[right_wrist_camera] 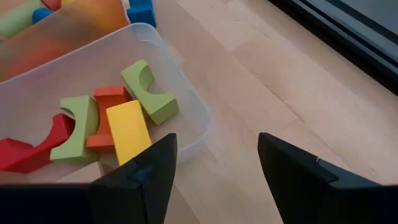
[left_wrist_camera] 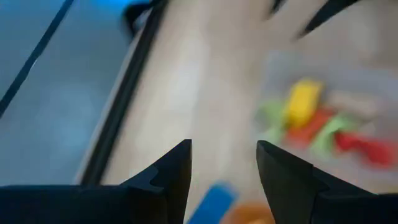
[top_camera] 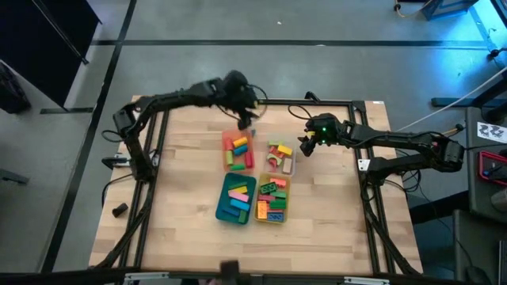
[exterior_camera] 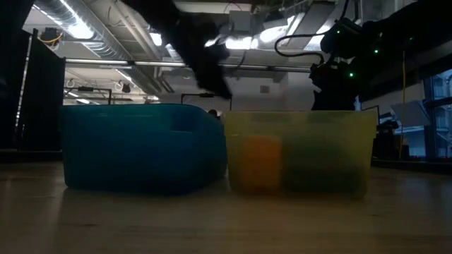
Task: Sort blocks by size
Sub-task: Put the blue arch block into the transparent bin
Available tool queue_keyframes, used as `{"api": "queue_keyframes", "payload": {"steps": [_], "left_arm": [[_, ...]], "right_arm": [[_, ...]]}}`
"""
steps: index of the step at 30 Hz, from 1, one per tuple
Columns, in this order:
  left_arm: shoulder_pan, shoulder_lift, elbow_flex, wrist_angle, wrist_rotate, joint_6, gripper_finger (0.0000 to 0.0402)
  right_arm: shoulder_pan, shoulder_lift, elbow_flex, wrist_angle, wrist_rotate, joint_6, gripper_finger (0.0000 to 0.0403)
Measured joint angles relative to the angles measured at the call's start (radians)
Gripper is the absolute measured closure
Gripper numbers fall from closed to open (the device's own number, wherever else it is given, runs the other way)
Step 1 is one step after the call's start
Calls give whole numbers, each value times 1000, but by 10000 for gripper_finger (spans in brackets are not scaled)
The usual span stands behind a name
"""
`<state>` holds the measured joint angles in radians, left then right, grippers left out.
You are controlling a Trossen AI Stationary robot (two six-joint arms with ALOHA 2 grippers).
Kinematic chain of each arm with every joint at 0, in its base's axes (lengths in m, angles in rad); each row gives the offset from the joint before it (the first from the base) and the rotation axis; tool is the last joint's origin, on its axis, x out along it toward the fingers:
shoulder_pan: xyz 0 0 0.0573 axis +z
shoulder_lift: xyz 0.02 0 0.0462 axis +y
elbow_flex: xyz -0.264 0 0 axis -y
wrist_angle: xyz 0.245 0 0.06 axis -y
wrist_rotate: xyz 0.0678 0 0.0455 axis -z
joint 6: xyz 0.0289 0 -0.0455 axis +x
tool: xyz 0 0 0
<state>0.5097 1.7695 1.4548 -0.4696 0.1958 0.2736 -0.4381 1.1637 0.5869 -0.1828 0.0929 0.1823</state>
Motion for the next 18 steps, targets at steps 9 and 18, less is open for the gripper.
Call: {"api": "queue_keyframes", "payload": {"steps": [9,18], "left_arm": [[207,30,-71,-48,21,326,238],[209,110,-143,-49,120,520,238]], "right_arm": [[0,0,0,3,0,-1,178],[-1,0,0,6,1,-4,178]]}}
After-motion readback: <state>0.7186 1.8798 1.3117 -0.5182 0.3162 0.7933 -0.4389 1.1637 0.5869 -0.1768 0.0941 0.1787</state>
